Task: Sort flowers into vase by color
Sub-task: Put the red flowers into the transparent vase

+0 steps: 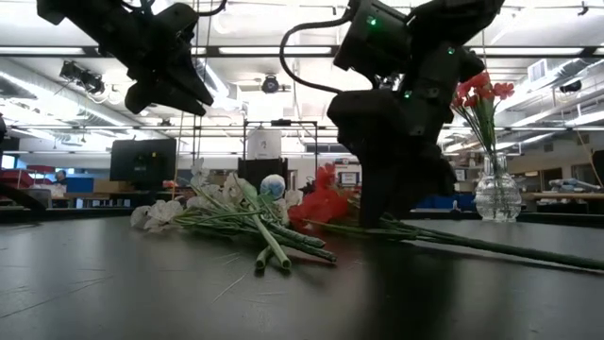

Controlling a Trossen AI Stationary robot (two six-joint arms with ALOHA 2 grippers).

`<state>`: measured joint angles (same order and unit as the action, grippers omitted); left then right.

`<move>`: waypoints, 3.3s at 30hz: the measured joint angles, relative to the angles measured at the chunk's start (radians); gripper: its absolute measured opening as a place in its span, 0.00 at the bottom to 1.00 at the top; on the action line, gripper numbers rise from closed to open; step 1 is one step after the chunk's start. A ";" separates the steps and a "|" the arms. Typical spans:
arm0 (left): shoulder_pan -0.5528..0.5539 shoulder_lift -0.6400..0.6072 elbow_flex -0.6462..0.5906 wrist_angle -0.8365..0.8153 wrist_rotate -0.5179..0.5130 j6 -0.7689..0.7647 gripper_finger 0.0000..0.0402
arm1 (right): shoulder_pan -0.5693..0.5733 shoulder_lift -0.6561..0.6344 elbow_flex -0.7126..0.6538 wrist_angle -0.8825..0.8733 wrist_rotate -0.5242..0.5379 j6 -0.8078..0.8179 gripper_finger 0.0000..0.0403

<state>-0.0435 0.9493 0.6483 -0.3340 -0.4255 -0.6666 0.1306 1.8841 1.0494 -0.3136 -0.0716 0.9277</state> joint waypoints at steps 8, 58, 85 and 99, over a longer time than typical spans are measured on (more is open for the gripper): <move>-0.032 0.000 0.000 0.000 0.000 0.000 0.36 | -0.001 -0.080 -0.009 -0.095 0.135 0.038 0.04; -0.027 0.000 0.000 0.001 -0.129 0.005 0.36 | -0.293 -1.222 -0.207 -0.503 1.642 -0.121 0.05; 0.025 0.000 0.000 0.001 -0.128 0.008 0.36 | -0.560 -0.893 -0.207 -0.307 1.642 -0.115 0.08; 0.025 0.000 0.000 0.001 -0.127 0.095 0.36 | -0.550 -0.907 -0.207 -0.304 1.486 -0.172 0.11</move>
<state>-0.0189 0.9491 0.6483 -0.3332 -0.5522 -0.5720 -0.4194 0.9768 0.8429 -0.6171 1.4146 0.7554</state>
